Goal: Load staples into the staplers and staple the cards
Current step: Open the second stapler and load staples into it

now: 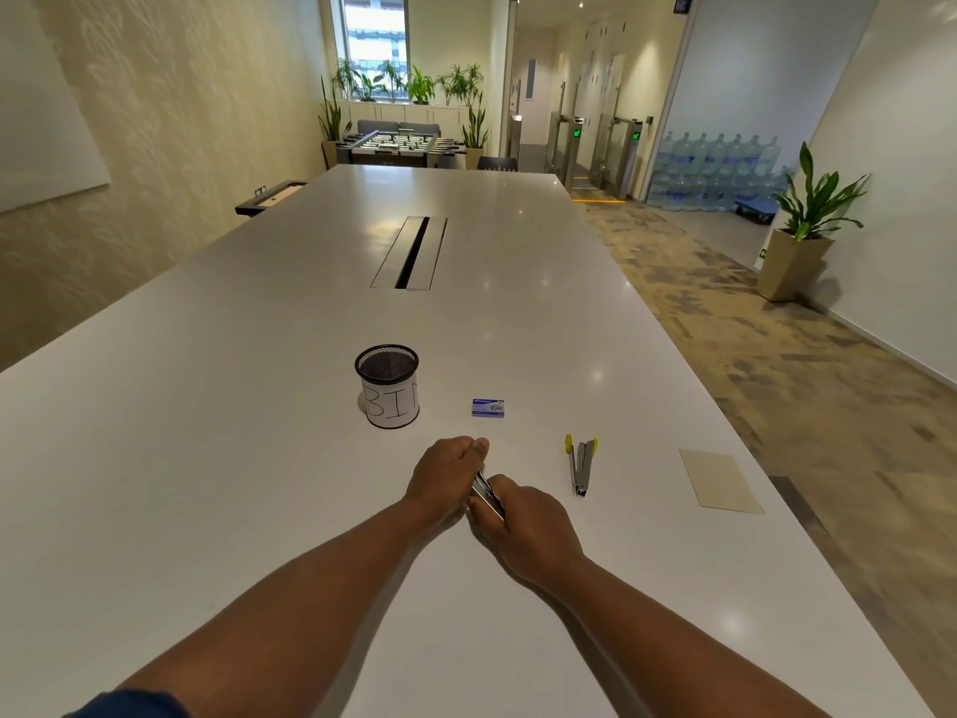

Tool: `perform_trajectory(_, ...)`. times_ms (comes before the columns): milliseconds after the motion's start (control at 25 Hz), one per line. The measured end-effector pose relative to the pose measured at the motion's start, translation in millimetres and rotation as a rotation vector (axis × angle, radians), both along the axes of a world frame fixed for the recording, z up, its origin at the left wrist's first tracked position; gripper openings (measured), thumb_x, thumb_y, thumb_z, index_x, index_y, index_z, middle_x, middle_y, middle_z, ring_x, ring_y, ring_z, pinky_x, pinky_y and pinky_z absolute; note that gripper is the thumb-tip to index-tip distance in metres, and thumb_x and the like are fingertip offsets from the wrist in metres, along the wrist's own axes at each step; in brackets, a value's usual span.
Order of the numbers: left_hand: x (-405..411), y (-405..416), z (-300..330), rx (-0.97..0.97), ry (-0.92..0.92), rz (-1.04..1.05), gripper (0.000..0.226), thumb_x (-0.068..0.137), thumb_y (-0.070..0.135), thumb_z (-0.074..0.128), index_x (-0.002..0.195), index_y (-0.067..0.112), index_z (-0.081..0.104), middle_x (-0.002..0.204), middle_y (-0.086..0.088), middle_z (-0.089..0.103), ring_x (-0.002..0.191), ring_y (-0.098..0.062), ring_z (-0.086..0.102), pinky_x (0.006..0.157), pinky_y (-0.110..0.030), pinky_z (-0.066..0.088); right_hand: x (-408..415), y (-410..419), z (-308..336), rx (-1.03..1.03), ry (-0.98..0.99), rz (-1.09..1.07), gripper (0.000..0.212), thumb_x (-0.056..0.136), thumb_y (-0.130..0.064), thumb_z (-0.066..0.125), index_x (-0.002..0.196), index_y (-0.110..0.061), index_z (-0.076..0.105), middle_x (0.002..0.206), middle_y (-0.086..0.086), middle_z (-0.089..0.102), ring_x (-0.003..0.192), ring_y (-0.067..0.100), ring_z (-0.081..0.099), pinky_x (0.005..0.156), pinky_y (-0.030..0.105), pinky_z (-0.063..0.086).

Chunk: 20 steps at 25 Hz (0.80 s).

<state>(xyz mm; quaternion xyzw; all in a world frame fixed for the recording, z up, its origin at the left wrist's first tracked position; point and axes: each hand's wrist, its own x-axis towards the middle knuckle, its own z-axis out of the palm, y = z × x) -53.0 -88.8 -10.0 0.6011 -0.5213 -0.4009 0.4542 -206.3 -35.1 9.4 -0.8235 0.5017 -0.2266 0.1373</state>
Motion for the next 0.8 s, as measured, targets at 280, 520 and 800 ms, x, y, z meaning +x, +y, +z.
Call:
perform_trajectory(280, -1.3, 5.0, 4.4, 0.011, 0.042, 0.008, 0.044, 0.087, 0.057, 0.052, 0.056, 0.027, 0.055, 0.055, 0.006, 0.053, 0.062, -0.024, 0.052, 0.087, -0.064, 0.054, 1.2, 2.3, 2.0, 0.029, 0.001, 0.006, 0.038, 0.104, -0.049, 0.04, 0.093, -0.017, 0.056, 0.07, 0.0, 0.059, 0.06, 0.018, 0.052, 0.059, 0.038, 0.042)
perform_trajectory(520, -2.9, 13.7, 15.0, -0.007, 0.148, -0.003, 0.044, 0.09, 0.054, 0.053, 0.06, 0.022, 0.057, 0.062, -0.005, 0.055, 0.064, -0.025, 0.05, 0.069, -0.044, 0.041, 0.1, 2.5, 4.7, 0.034, -0.049, -0.025, 0.035, 0.101, -0.049, 0.044, 0.084, -0.019, 0.049, 0.063, -0.005, 0.05, 0.056, 0.016, 0.046, 0.053, 0.033, 0.033)
perform_trajectory(800, 0.3, 15.5, 18.3, -0.024, 0.191, -0.047, 0.034, 0.091, 0.045, 0.051, 0.077, 0.022, 0.071, 0.077, -0.007, 0.068, 0.075, -0.026, 0.063, 0.074, -0.042, 0.047, 0.3, 1.3, 4.8, 0.06, -0.131, -0.103, 0.03, 0.096, -0.053, 0.048, 0.093, -0.023, 0.054, 0.071, -0.004, 0.062, 0.061, 0.015, 0.056, 0.056, 0.033, 0.042)
